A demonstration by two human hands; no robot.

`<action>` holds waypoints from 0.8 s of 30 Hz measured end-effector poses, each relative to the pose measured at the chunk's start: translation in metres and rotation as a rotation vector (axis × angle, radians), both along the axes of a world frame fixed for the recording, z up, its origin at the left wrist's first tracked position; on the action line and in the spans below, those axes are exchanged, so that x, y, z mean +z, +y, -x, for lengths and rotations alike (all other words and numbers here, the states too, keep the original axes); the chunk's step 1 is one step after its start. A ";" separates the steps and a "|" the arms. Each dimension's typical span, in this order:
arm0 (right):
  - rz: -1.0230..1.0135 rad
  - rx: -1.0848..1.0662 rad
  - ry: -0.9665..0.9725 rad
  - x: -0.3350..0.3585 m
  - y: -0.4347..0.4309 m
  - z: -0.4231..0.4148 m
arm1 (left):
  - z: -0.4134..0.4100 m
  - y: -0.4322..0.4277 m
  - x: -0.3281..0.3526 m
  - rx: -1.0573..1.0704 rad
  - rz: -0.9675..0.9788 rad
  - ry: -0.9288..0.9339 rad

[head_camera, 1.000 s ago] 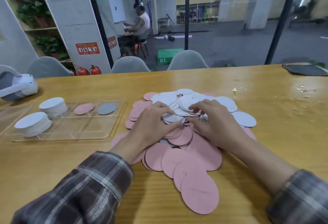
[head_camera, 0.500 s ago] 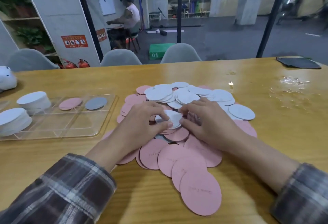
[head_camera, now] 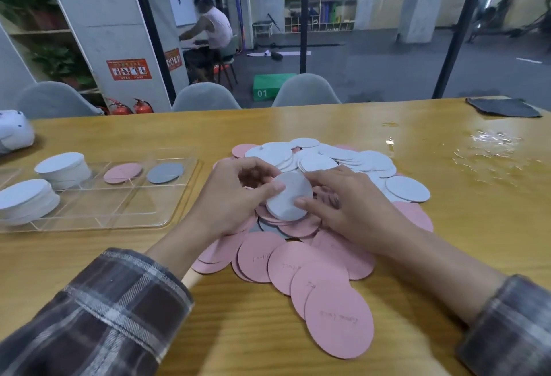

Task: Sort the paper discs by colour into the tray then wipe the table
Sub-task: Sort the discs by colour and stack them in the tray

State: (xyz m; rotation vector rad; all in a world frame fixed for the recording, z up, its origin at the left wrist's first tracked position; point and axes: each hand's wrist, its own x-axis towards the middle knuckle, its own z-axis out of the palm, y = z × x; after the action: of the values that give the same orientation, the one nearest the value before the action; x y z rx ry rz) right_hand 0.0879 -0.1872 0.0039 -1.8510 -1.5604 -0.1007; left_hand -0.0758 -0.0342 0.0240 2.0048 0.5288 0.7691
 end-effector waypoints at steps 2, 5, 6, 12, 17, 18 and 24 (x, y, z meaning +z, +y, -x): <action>-0.048 0.006 0.086 0.002 -0.001 0.002 | -0.001 -0.005 0.001 -0.010 0.097 -0.047; -0.110 0.017 0.181 0.006 -0.001 0.001 | -0.002 -0.013 0.000 -0.022 0.088 -0.075; -0.118 0.022 0.202 0.007 -0.001 0.001 | -0.003 -0.014 -0.002 -0.014 0.020 -0.073; -0.152 -0.070 0.212 0.007 -0.003 -0.003 | -0.001 0.002 -0.018 0.072 -0.484 0.243; -0.131 -0.159 0.222 0.007 -0.004 -0.006 | 0.001 0.003 -0.015 0.038 -0.443 0.312; -0.126 -0.167 0.229 0.007 -0.004 -0.006 | 0.001 0.002 -0.014 0.023 -0.424 0.311; -0.105 -0.204 0.265 0.009 -0.006 -0.008 | 0.001 -0.001 -0.005 -0.050 -0.189 0.190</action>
State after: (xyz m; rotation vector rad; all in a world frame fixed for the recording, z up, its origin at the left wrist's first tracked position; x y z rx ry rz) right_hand 0.0957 -0.1928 0.0134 -1.8524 -1.1640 -0.0274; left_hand -0.0770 -0.0352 0.0191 2.2733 0.5285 0.6205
